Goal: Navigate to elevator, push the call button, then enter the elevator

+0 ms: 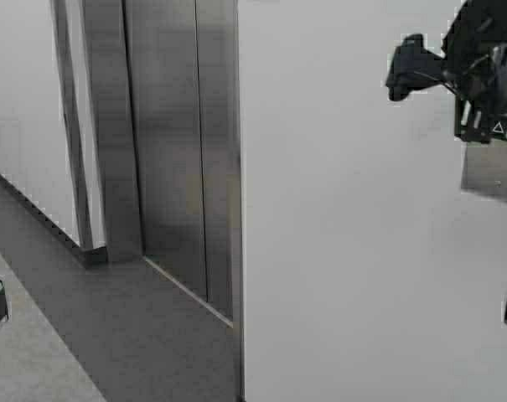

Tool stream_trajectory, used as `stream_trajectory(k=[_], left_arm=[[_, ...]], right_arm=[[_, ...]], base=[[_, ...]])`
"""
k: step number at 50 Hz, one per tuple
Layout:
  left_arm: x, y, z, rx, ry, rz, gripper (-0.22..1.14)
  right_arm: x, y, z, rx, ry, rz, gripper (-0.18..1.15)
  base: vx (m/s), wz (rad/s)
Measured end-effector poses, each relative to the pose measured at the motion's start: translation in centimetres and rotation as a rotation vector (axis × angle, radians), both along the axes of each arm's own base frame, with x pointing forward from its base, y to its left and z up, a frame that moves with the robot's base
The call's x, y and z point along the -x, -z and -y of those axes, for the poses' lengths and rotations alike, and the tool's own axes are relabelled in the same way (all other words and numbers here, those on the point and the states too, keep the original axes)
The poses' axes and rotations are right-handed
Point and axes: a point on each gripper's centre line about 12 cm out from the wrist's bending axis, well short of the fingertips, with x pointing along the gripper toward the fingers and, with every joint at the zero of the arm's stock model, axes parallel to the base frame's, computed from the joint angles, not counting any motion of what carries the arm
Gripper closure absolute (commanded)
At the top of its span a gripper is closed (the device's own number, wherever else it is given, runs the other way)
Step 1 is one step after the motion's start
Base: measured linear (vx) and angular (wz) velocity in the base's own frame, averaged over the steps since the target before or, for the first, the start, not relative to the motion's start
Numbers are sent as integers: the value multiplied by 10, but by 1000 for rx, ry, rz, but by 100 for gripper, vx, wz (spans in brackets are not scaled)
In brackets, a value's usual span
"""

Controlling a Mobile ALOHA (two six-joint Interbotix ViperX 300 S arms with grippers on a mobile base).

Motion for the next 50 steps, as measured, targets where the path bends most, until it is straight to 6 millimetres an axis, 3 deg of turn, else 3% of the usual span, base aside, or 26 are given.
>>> stream_trajectory(k=[8,16,22,28,34,50], left_arm=[[1,-1,0,1,0,6,89],[3,-4,0,2,0,18,89],[4,-6,-1,4,0,29,89],[6,-6,-1,4,0,34,89],[6,-5,-1,2,0,32,89],[6,-3,-1,2,0,28,89]], right_arm=[[16,-6,-29,-13,-44,2,91],[29,-10,-40,-20,-32,-10,91],[40,-33,-57,-27,-39,9,91],[54,-68,-84,-91,-66,38,91],[70,-99,-98,-255,-44,51,91],[118,-147,-138,-862,-189,34,91]], base=[[-1,-2],[-2,-3],[-3,-4],[-4,-4],[-5,-3],[-4,6]])
